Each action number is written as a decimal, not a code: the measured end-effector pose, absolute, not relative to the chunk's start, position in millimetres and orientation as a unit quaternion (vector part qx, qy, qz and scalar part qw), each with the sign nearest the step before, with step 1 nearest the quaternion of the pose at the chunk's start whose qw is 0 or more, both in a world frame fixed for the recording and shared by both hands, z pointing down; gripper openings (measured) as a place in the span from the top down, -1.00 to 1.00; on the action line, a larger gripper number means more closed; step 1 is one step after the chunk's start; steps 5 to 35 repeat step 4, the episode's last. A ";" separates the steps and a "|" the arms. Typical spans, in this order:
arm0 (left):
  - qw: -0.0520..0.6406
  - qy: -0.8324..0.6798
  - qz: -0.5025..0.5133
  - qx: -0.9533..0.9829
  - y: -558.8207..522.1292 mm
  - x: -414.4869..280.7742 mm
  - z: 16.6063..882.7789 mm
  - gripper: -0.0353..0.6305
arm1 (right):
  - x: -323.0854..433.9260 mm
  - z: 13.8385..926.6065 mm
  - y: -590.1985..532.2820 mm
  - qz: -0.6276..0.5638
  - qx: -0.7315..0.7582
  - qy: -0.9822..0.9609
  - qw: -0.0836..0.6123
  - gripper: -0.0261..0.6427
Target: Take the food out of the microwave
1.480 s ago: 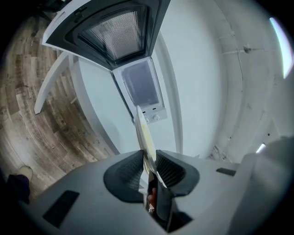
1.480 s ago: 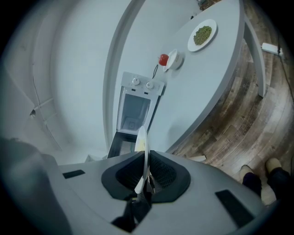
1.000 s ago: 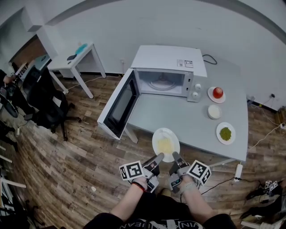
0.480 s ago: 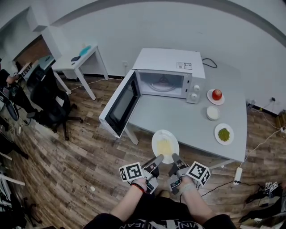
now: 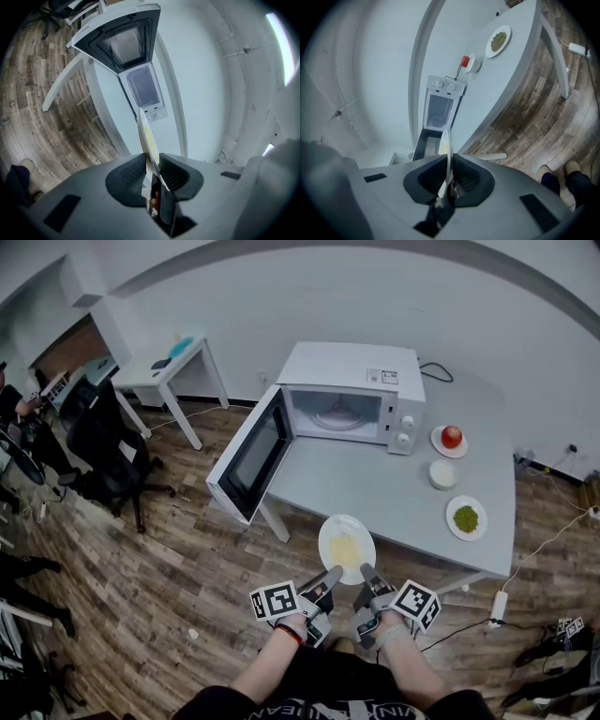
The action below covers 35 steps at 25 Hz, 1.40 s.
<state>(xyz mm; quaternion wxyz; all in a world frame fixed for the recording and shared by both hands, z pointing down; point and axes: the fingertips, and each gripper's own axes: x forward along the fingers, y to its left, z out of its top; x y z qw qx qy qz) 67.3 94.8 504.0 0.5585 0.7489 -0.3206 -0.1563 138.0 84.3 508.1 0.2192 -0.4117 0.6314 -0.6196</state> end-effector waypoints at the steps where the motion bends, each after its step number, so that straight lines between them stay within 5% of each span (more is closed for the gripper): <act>1: 0.559 -0.321 -0.155 0.749 97.0 68.2 504.7 0.65 | 139.0 508.8 86.5 -0.620 -0.412 0.631 0.219 0.78; 35: 0.561 -0.320 -0.150 0.748 104.7 71.5 507.1 0.65 | 142.7 511.8 93.8 -0.620 -0.412 0.632 0.216 0.78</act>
